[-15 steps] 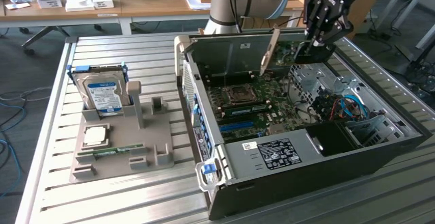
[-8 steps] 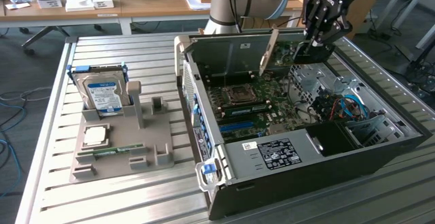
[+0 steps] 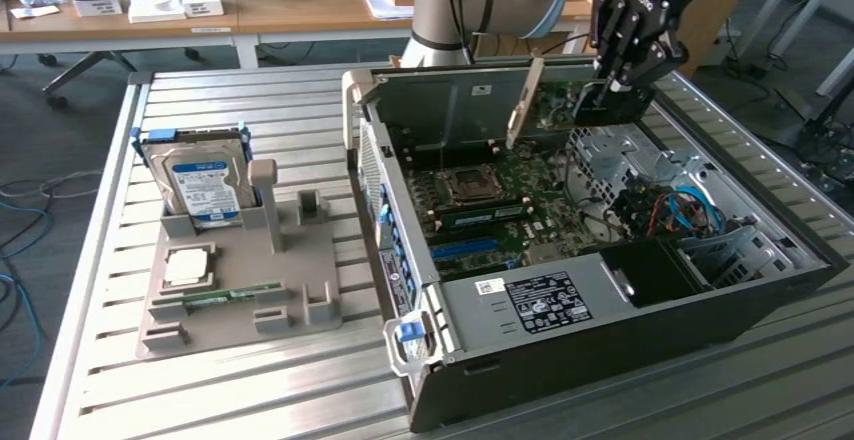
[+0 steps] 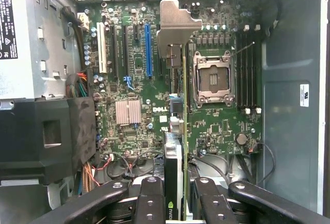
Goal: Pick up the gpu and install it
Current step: 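Insert the gpu into the slot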
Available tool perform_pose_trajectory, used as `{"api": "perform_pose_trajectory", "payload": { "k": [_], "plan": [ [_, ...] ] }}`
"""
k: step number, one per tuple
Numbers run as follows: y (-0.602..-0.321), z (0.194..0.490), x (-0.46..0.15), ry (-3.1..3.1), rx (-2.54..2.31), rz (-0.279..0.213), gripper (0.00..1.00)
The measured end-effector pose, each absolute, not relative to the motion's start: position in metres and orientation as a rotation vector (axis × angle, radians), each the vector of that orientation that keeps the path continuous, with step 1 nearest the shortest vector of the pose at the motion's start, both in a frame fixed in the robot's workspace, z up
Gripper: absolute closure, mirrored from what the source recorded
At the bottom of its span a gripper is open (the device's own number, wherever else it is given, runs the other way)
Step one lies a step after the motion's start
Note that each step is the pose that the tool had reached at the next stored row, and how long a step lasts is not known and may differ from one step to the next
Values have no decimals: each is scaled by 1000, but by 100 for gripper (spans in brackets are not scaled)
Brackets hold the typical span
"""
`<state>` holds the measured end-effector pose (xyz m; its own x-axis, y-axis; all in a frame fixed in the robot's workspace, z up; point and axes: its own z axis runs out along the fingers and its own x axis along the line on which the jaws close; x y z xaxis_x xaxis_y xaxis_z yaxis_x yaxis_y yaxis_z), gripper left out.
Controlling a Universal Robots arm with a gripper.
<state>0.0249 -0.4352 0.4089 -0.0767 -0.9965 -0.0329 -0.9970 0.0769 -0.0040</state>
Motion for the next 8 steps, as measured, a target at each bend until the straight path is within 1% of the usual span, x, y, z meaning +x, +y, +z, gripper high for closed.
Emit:
{"api": "perform_pose_trajectory", "payload": {
  "k": [8],
  "plan": [
    [-435, 409, 22, 2284, -2116, 29, 73]
  ]
}}
